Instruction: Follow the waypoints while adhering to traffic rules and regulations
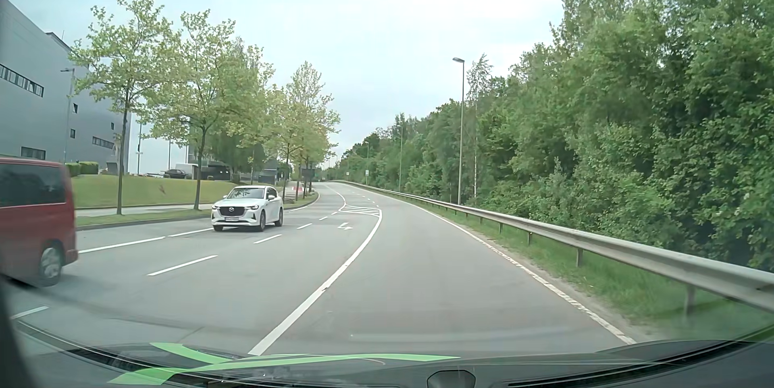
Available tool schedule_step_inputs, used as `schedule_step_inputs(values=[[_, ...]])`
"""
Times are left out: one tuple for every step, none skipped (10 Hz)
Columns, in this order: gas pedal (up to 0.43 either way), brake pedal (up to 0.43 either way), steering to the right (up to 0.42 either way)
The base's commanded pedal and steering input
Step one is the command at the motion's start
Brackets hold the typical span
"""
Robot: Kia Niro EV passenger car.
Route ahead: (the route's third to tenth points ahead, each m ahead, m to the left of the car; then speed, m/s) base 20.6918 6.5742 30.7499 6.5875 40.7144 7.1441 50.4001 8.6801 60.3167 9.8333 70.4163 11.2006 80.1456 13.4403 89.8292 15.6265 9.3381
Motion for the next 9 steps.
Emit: schedule_step_inputs(values=[[0.087,0.0,-0.004],[0.087,0.0,-0.004],[0.087,0.0,-0.004],[0.087,0.0,-0.004],[0.087,0.0,-0.004],[0.087,0.0,-0.004],[0.087,0.0,-0.005],[0.087,0.0,-0.004],[0.098,0.0,-0.004]])
